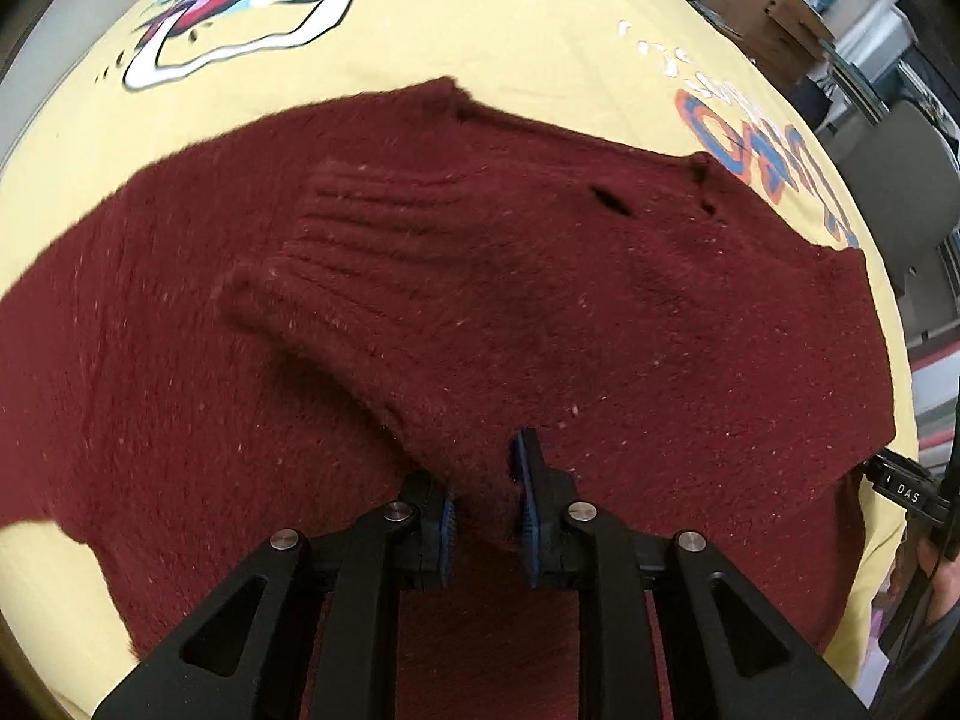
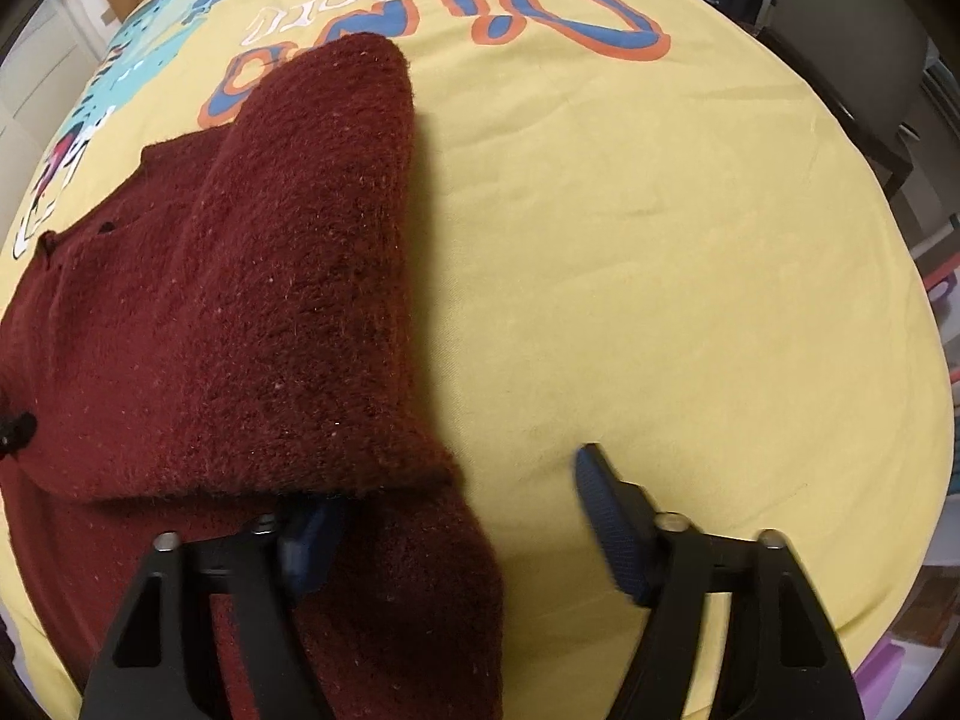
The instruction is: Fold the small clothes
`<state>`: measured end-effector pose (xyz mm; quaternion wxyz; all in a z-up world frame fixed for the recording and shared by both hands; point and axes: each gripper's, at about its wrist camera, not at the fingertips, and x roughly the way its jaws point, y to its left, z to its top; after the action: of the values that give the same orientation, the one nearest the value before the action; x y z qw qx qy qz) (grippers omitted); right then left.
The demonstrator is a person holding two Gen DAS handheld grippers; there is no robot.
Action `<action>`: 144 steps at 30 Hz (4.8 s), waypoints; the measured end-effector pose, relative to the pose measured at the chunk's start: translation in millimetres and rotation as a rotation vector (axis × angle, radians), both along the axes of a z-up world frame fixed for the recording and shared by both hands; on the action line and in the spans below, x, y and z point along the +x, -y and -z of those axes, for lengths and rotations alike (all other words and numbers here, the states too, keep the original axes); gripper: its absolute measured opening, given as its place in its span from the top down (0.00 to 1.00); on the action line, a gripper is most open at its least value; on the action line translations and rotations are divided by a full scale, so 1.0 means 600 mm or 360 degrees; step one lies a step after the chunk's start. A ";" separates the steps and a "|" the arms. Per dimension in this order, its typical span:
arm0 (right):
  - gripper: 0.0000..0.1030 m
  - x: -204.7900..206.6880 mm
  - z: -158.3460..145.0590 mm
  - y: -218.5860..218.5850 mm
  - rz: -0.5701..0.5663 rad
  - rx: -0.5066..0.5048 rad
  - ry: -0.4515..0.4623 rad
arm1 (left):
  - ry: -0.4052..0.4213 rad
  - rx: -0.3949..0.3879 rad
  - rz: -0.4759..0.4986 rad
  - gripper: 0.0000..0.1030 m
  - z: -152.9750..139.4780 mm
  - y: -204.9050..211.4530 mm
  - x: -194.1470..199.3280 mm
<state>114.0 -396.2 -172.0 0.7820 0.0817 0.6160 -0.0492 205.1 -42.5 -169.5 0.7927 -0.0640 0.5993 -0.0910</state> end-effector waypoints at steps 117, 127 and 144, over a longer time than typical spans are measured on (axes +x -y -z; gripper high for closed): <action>0.00 0.036 -0.006 -0.274 -0.0487 -0.0123 0.0314 | 0.0240 0.0490 0.0131 0.01 0.022 -0.104 -0.042; 0.00 0.027 0.005 -0.211 -0.0356 -0.0128 0.0318 | 0.0242 0.0433 0.0086 0.01 0.032 -0.126 -0.044; 0.00 0.011 -0.043 -0.227 -0.0299 -0.0133 0.0256 | 0.0166 0.0300 0.0070 0.01 -0.001 -0.148 -0.032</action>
<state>120.4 -260.0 -146.4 0.8328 -0.0053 0.5536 0.0056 186.0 46.4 -168.6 0.8232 0.0287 0.5644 -0.0548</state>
